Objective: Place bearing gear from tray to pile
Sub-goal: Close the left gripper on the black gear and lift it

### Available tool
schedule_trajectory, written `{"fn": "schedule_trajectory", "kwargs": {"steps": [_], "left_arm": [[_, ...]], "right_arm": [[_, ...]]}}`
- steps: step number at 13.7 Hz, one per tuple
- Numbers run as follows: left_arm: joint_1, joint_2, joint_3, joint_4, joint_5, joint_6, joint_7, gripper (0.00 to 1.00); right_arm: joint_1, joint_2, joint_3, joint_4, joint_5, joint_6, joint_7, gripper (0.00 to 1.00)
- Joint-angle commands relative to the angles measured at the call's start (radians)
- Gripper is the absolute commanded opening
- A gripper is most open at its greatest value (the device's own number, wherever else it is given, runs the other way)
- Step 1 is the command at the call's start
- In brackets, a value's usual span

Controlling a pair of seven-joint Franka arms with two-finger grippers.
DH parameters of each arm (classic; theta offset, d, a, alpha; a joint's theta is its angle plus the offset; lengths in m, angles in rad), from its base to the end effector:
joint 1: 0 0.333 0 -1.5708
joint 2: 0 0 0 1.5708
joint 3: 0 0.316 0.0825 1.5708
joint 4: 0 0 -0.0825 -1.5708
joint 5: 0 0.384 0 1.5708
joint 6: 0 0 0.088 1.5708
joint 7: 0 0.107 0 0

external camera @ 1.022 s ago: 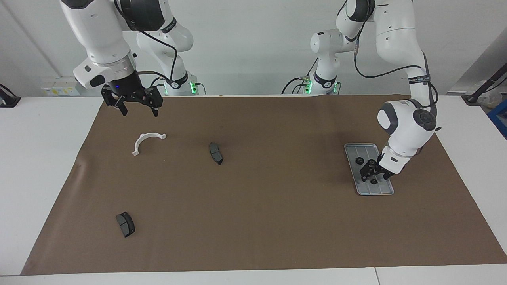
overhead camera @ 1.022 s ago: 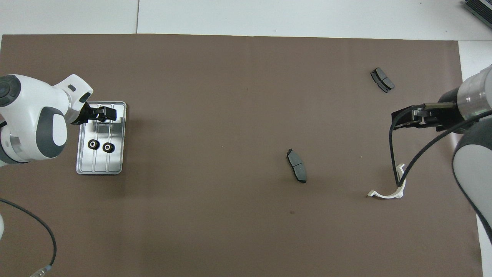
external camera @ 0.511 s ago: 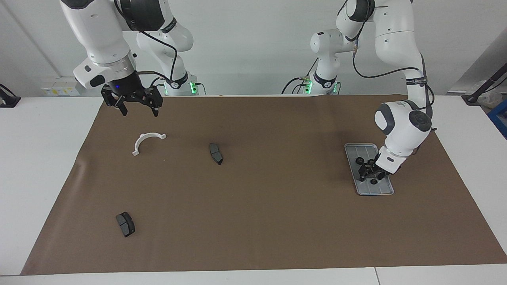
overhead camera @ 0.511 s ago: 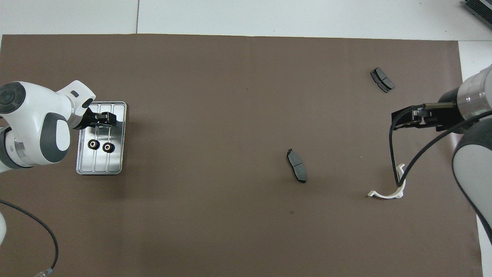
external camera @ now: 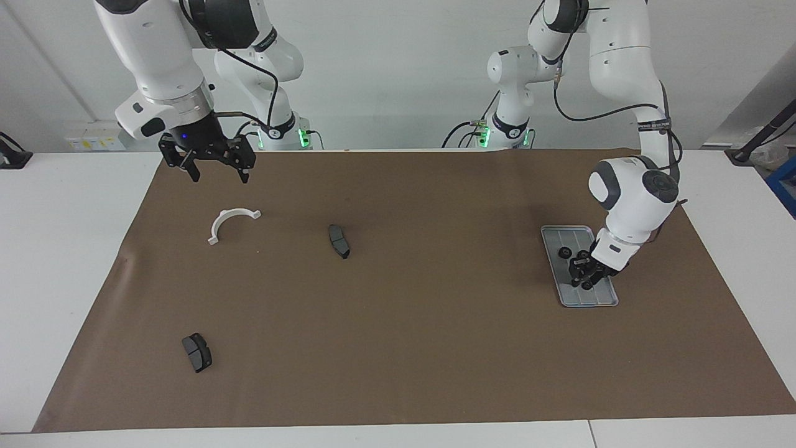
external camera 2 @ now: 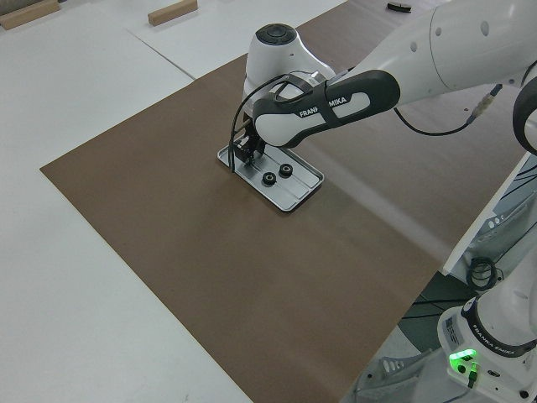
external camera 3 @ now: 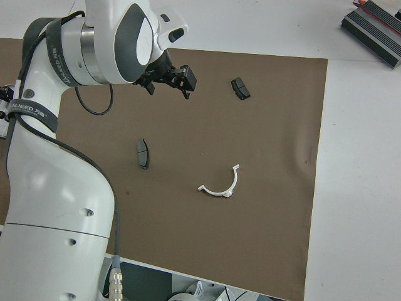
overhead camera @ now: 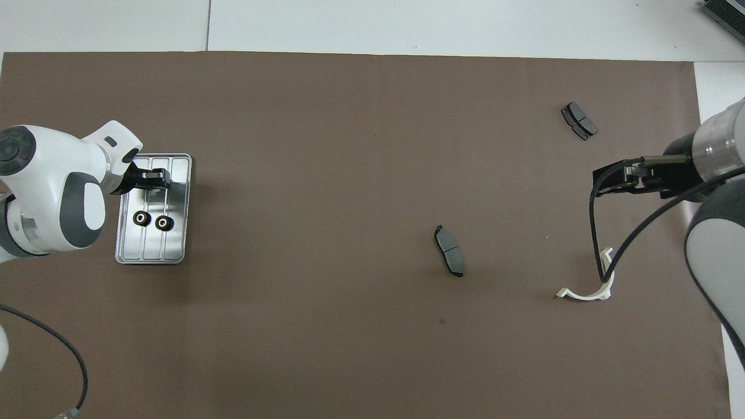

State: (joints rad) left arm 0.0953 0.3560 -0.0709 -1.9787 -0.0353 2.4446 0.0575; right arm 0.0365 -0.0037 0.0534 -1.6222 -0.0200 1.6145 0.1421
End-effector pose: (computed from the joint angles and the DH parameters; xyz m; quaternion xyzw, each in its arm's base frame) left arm 0.6208 0.0170 0.2982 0.9982 -0.0007 0.0562 0.0220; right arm 0.5543 0.0480 0.6061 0.9996 -0.0256 -0.0008 0.0102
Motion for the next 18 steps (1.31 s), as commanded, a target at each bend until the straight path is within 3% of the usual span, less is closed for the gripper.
{"fn": "schedule_trajectory", "kwargs": {"steps": [1, 5, 10, 18], "left_arm": [[0.004, 0.009, -0.001, -0.028, -0.005, 0.070, 0.034, 0.51], [0.006, 0.017, 0.000, -0.026, -0.005, 0.090, 0.056, 0.50], [0.006, 0.017, 0.000, -0.028, -0.005, 0.094, 0.058, 0.36], [0.007, 0.017, 0.000, -0.029, -0.005, 0.091, 0.064, 0.24]], "right_arm": [[-0.015, -0.024, 0.008, -0.025, 0.005, 0.007, -0.026, 1.00], [-0.015, -0.024, 0.008, -0.025, 0.005, 0.007, -0.026, 1.00], [-0.015, -0.024, 0.008, -0.025, 0.005, 0.007, -0.026, 1.00], [-0.015, -0.024, 0.008, -0.025, 0.005, 0.007, -0.027, 1.00]]}}
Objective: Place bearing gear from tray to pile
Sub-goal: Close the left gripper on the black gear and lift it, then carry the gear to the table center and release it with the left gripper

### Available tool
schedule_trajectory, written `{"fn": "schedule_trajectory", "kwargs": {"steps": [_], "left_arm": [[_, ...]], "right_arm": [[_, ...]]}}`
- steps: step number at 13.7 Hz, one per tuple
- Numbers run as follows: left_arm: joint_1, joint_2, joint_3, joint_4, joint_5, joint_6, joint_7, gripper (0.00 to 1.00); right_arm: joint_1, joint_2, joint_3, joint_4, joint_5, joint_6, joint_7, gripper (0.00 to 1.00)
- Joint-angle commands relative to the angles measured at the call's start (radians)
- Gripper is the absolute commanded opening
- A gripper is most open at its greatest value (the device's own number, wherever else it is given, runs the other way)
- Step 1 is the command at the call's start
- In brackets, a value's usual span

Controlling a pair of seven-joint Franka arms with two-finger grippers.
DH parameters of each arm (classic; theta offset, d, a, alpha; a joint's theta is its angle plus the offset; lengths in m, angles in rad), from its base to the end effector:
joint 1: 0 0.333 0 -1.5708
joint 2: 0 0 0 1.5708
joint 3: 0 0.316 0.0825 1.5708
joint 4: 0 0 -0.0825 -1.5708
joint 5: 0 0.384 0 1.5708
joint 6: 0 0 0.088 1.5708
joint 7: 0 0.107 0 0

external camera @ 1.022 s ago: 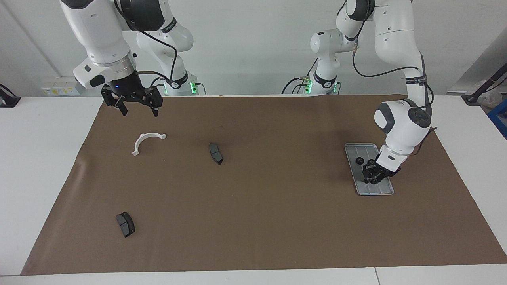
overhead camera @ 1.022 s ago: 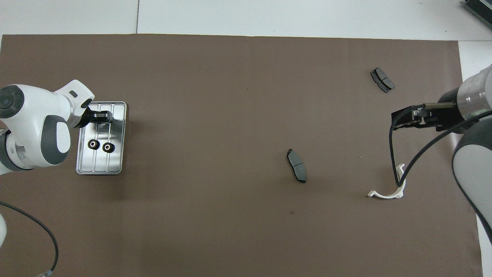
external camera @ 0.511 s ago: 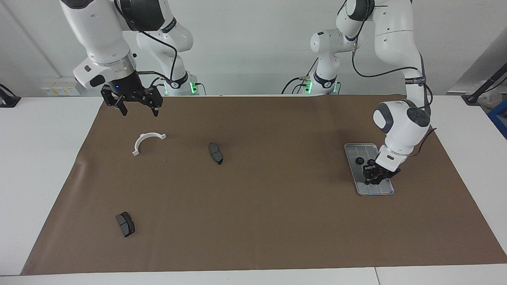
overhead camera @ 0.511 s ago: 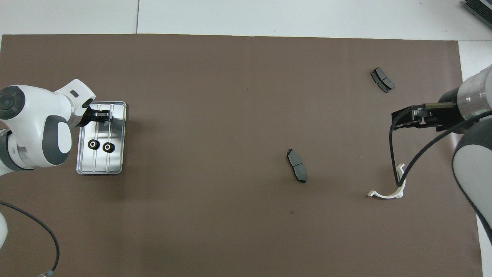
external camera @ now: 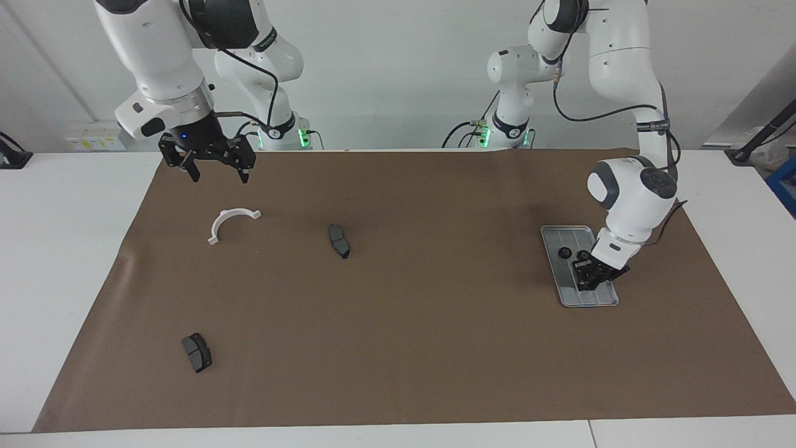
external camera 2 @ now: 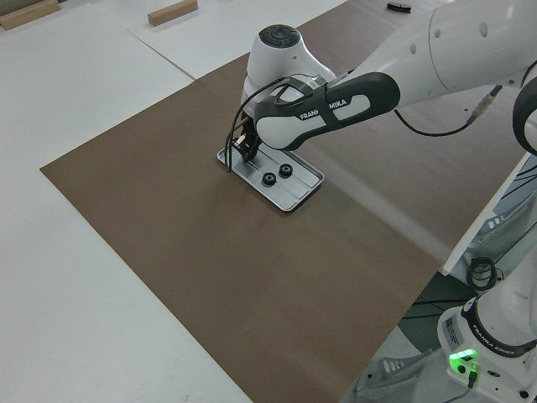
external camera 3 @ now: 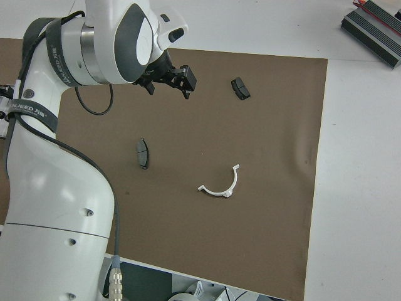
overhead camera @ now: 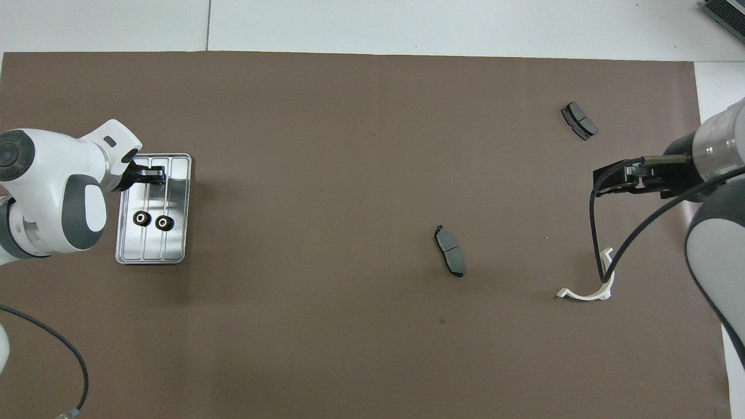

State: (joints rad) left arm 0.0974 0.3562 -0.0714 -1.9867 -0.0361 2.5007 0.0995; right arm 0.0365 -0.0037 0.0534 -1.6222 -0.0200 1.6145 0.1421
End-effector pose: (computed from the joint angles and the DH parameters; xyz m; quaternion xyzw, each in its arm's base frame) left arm 0.6237 0.0184 0.3003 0.9964 -0.0198 0.0805 0.0191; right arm 0.5543 0.0480 0.6061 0.9996 -0.0256 -0.0008 0.0102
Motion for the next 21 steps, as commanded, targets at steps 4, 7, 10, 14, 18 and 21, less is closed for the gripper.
{"fn": "schedule_trajectory", "kwargs": {"steps": [4, 7, 10, 14, 18, 21], "left_arm": [[0.007, 0.018, 0.001, 0.011, -0.004, 0.001, 0.020, 0.00], [0.007, 0.023, 0.001, 0.037, -0.004, -0.019, 0.019, 0.00], [-0.005, 0.046, 0.001, 0.135, -0.005, -0.107, 0.009, 0.00], [-0.085, 0.075, 0.001, 0.298, -0.004, -0.262, -0.122, 0.00], [-0.281, 0.072, 0.004, 0.295, 0.031, -0.290, -0.402, 0.00], [-0.444, 0.072, 0.002, 0.295, 0.073, -0.270, -0.630, 0.00]], "right_arm": [[-0.015, -0.024, 0.008, -0.025, 0.006, 0.008, -0.027, 1.00], [-0.015, -0.024, 0.008, -0.025, 0.005, 0.007, -0.027, 1.00], [-0.015, -0.024, 0.008, -0.025, 0.006, 0.007, -0.027, 1.00], [-0.015, -0.024, 0.008, -0.025, 0.005, 0.007, -0.029, 1.00], [-0.024, -0.024, 0.005, -0.025, 0.005, -0.004, -0.029, 1.00], [-0.032, -0.024, 0.005, -0.027, 0.005, 0.010, -0.029, 1.00]]}}
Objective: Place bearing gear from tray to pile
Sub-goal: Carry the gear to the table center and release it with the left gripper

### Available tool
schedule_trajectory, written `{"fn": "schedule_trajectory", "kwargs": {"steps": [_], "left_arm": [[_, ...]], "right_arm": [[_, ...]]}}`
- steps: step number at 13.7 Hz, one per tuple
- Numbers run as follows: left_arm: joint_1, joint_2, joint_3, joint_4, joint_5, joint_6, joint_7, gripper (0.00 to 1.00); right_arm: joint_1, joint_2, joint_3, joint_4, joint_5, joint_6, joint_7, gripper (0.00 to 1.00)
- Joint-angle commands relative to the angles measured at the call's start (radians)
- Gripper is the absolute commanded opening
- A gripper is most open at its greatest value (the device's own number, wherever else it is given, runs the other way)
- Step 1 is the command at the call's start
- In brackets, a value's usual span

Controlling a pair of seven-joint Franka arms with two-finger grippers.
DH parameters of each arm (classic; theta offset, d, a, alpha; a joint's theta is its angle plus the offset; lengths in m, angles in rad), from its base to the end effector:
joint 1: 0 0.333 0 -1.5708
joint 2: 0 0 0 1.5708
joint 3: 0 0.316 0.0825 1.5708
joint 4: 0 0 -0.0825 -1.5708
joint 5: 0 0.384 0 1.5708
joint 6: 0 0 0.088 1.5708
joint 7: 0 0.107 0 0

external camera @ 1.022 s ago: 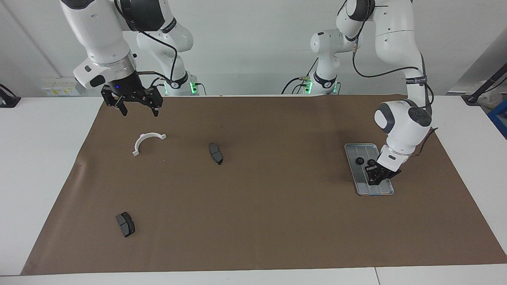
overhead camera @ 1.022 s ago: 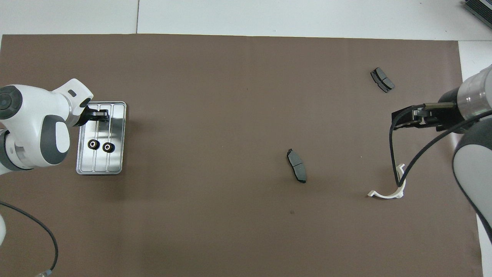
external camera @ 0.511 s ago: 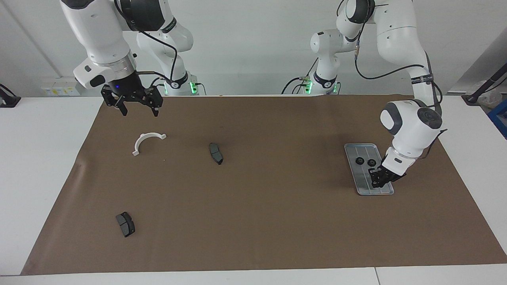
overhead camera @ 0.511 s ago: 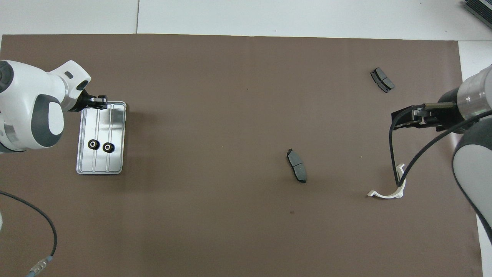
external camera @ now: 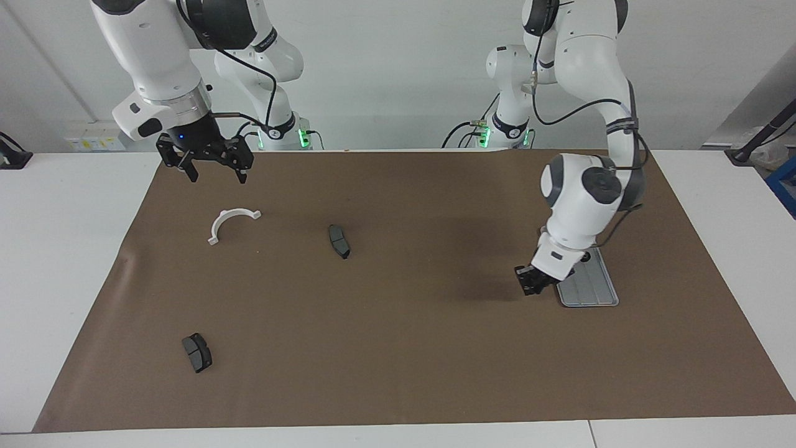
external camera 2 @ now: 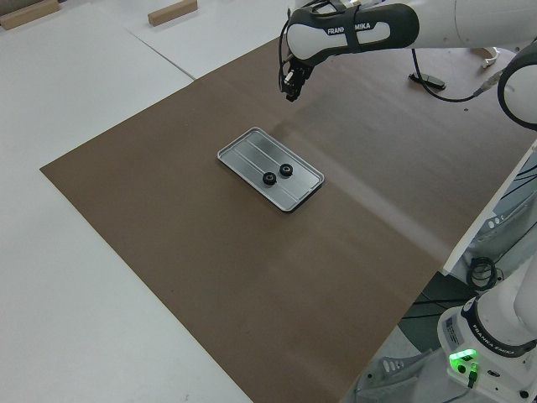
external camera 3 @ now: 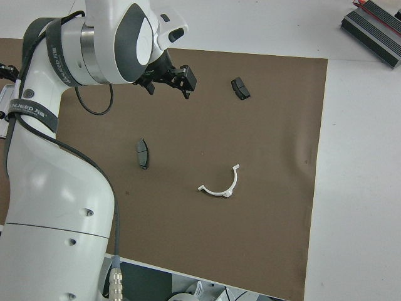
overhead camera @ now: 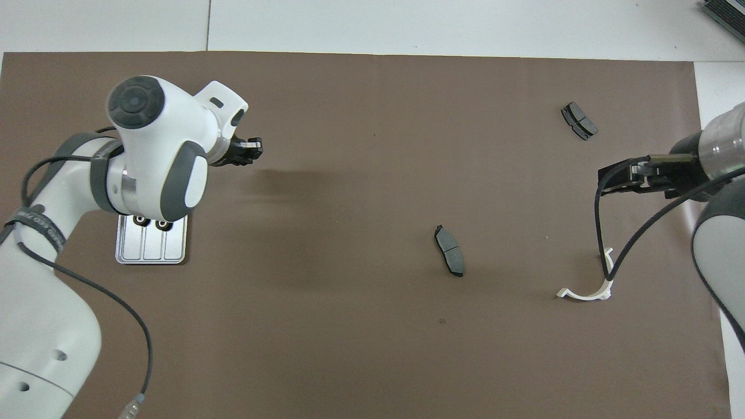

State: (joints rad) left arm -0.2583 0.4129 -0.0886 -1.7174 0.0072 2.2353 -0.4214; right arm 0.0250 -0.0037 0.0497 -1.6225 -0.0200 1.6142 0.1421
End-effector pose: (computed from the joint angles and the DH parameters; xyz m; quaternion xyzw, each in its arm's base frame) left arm 0.6324 -0.2221 0.3592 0.9977 0.0398 0.0439 0.0335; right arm 0.5550 0.0395 0.6059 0.9994 -0.0332 -0.0012 0.0103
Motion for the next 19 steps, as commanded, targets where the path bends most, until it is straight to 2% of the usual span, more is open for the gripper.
{"fn": "schedule_trajectory", "kwargs": {"steps": [1, 4, 9, 10, 11, 12, 13, 14, 16, 19], "left_arm": [[-0.140, 0.015, 0.018, 0.021, 0.030, 0.015, -0.164, 0.00], [-0.300, 0.020, 0.018, -0.028, 0.030, 0.148, -0.310, 0.00], [-0.377, 0.057, 0.015, -0.053, 0.030, 0.236, -0.312, 0.00], [-0.384, 0.057, 0.013, -0.053, 0.030, 0.239, -0.313, 0.07], [-0.392, 0.055, 0.015, -0.053, 0.030, 0.239, -0.313, 0.21], [-0.392, 0.055, 0.015, -0.051, 0.030, 0.239, -0.313, 0.49], [-0.394, 0.055, 0.016, -0.051, 0.030, 0.233, -0.316, 0.82], [-0.394, 0.055, 0.018, -0.045, 0.030, 0.225, -0.321, 0.97], [-0.375, 0.053, 0.021, -0.025, 0.027, 0.222, -0.323, 1.00], [-0.285, 0.061, 0.058, 0.047, 0.033, 0.114, -0.310, 1.00]], "right_arm": [[-0.020, -0.025, 0.009, -0.028, 0.005, 0.013, -0.030, 1.00], [-0.020, -0.025, 0.009, -0.030, 0.005, 0.012, -0.029, 1.00], [-0.019, -0.025, 0.009, -0.037, 0.005, 0.015, -0.021, 1.00], [-0.019, -0.030, 0.010, -0.040, 0.005, 0.030, -0.021, 1.00], [-0.019, -0.033, 0.010, -0.051, 0.005, 0.036, -0.021, 1.00], [-0.016, -0.035, 0.010, -0.054, 0.005, 0.041, -0.019, 1.00], [-0.013, -0.035, 0.010, -0.054, 0.005, 0.049, -0.019, 1.00], [-0.010, -0.035, 0.010, -0.054, 0.005, 0.050, -0.019, 1.00], [-0.007, -0.035, 0.012, -0.056, 0.005, 0.050, -0.021, 1.00], [-0.005, -0.035, 0.019, -0.077, 0.005, 0.082, -0.018, 1.00]]}}
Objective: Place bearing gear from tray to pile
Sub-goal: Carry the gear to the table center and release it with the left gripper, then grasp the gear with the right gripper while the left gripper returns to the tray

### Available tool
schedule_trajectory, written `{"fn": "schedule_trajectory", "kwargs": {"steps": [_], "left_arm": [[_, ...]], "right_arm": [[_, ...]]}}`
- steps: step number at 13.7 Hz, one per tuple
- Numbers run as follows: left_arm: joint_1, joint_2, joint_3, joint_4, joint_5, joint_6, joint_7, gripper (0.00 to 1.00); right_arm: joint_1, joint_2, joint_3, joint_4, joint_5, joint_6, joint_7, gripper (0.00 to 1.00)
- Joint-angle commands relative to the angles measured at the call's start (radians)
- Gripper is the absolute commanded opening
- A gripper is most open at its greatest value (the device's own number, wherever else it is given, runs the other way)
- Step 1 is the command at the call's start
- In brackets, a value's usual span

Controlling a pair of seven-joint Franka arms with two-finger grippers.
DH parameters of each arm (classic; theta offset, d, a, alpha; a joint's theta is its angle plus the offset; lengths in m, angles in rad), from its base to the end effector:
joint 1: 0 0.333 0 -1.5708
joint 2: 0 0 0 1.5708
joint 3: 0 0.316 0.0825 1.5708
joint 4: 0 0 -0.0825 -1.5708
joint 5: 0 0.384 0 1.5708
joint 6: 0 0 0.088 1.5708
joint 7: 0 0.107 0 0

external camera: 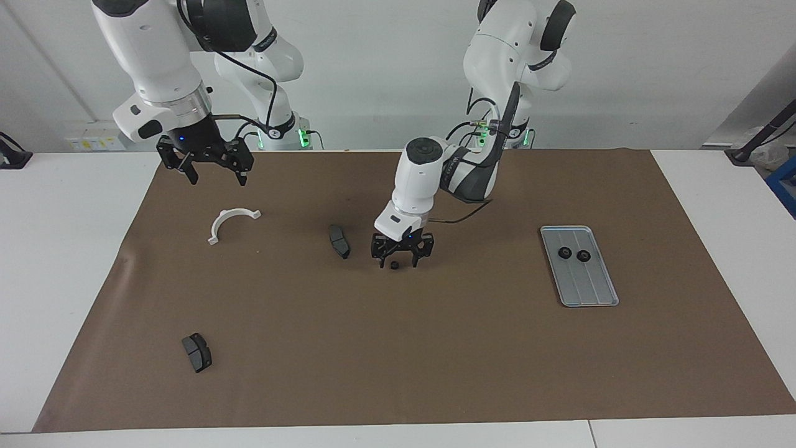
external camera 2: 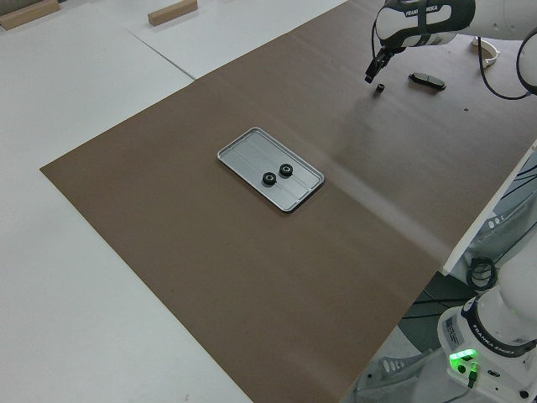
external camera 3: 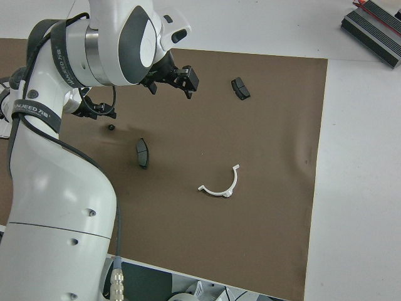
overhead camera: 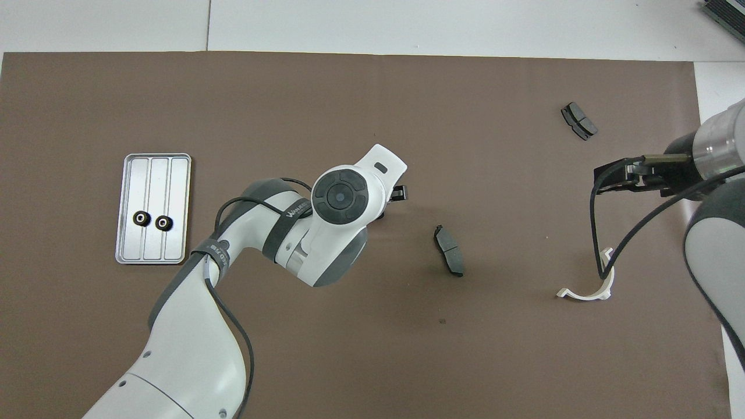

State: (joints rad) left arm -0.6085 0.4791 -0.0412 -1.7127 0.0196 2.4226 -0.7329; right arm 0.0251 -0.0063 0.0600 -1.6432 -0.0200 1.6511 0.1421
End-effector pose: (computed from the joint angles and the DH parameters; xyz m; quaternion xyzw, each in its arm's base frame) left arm 0.5509 -0.4144 0.3353 0.9926 0.0381 0.0877 0.0750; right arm 0.5568 0.0456 0.6007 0.9995 -0.0278 0.0082 0.0093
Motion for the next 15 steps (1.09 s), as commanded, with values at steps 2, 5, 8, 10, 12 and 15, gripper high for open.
{"fn": "schedule_trajectory", "kwargs": {"steps": [2, 5, 8, 10, 12, 15], "left_arm": [[0.197, -0.007, 0.009, 0.076, 0.064, -0.149, 0.024, 0.95], [0.367, -0.051, 0.007, 0.082, 0.069, -0.291, 0.240, 0.91], [0.475, -0.115, 0.007, 0.039, 0.068, -0.390, 0.415, 0.90], [0.515, -0.173, 0.009, -0.057, 0.068, -0.387, 0.496, 0.88], [0.532, -0.223, 0.009, -0.157, 0.068, -0.358, 0.501, 0.87], [0.561, -0.273, 0.009, -0.299, 0.066, -0.248, 0.481, 0.86]], "right_arm": [[0.024, -0.032, 0.011, -0.079, 0.005, 0.087, -0.004, 1.00], [0.100, -0.011, 0.011, -0.130, 0.005, 0.166, 0.092, 1.00], [0.157, 0.035, 0.012, -0.207, 0.005, 0.320, 0.112, 1.00], [0.228, 0.090, 0.011, -0.207, 0.005, 0.360, 0.157, 1.00], [0.297, 0.141, 0.011, -0.207, 0.003, 0.397, 0.192, 1.00], [0.367, 0.209, 0.011, -0.205, 0.002, 0.453, 0.243, 1.00]]}}
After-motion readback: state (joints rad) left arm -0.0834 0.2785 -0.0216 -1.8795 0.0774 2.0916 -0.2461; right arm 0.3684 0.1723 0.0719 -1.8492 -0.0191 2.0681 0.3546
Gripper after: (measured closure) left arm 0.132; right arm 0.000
